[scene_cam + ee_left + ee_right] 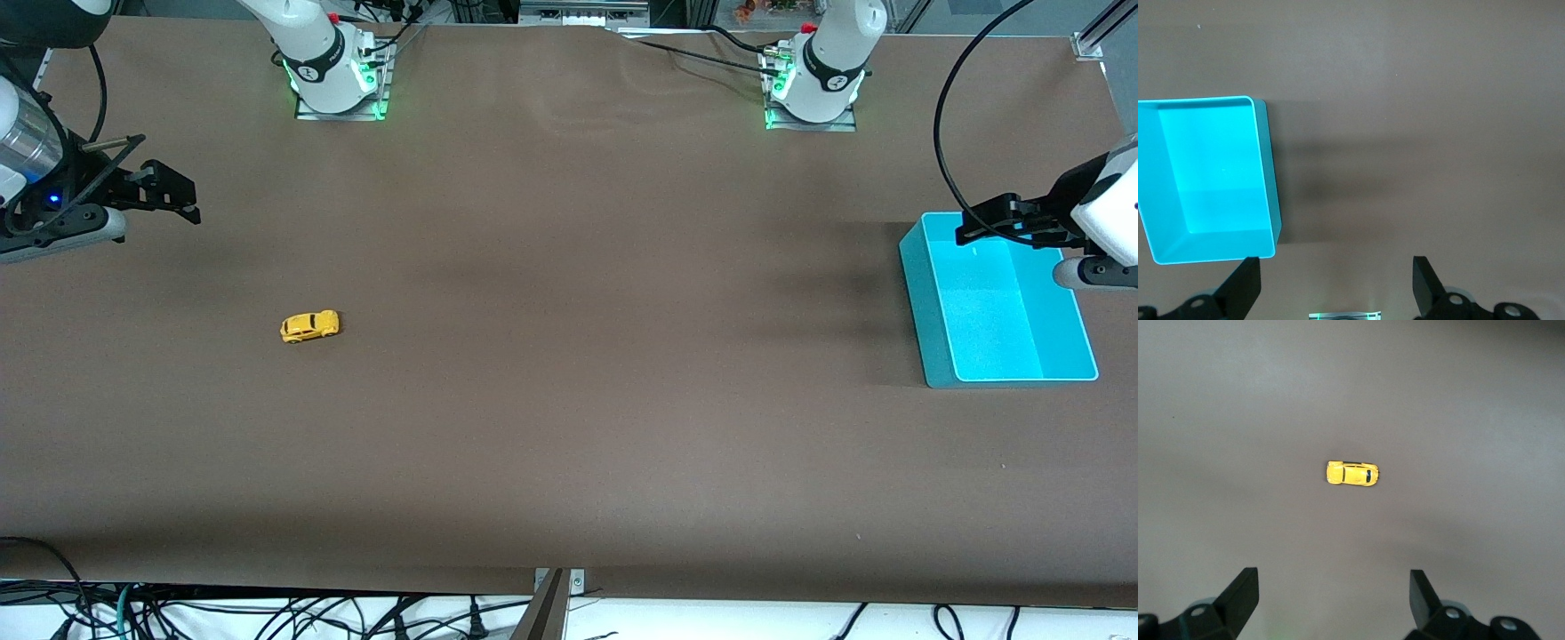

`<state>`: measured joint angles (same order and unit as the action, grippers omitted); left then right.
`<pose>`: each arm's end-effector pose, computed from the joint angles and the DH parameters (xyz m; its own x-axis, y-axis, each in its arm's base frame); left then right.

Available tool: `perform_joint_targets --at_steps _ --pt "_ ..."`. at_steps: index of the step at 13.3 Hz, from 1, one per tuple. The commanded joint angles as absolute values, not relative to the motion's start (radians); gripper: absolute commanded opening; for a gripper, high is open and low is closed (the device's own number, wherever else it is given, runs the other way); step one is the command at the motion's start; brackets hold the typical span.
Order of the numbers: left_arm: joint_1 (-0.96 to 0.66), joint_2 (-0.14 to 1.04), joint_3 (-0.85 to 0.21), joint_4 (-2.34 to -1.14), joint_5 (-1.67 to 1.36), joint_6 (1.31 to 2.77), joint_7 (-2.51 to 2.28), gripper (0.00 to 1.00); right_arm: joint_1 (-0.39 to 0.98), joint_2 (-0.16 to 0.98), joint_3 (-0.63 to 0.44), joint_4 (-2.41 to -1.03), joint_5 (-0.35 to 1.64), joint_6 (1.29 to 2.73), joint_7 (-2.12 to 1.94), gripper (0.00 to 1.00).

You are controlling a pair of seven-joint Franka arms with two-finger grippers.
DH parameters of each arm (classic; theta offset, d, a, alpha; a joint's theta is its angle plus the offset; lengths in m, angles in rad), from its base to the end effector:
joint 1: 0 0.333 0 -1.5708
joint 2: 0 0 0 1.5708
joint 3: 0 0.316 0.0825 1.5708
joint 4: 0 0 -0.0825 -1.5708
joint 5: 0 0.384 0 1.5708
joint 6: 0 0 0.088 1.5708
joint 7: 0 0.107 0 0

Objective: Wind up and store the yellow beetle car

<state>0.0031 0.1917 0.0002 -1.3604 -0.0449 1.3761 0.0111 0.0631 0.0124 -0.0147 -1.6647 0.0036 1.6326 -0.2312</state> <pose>0.5915 -0.0035 0.5965 0.9845 -0.0165 -0.1744 -0.0085 -0.9989 0.0468 0.5595 0.0275 0.5784 0.9603 0.2757 -0.0425 0.2754 -0.9612 -0.0135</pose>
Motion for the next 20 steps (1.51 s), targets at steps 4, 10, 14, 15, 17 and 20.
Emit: perform_joint_targets --at_steps 4,10,14,15,17,20 --pt "0.008 0.186 -0.002 -1.365 -0.055 1.371 0.005 1.00 0.077 0.000 -0.023 -1.651 -0.017 1.592 -0.215 1.00" --pt "0.008 0.186 -0.002 -1.365 -0.055 1.371 0.006 1.00 0.077 0.008 -0.020 -1.634 -0.029 1.592 -0.210 1.00" --pt "0.008 0.186 -0.002 -1.365 -0.055 1.371 0.006 1.00 0.086 0.021 -0.017 -1.632 -0.049 1.574 -0.209 1.00" --pt "0.008 0.186 -0.002 -1.365 -0.055 1.371 0.006 1.00 0.086 0.020 -0.006 -1.632 -0.060 1.572 -0.209 1.00" --pt "0.008 0.186 -0.002 -1.364 -0.057 1.371 0.005 1.00 0.086 0.020 -0.002 -1.632 -0.086 1.572 -0.209 1.00" --pt "0.008 0.186 -0.002 -1.364 -0.057 1.371 0.006 1.00 0.086 0.017 -0.002 -1.632 -0.080 1.569 -0.204 1.00"
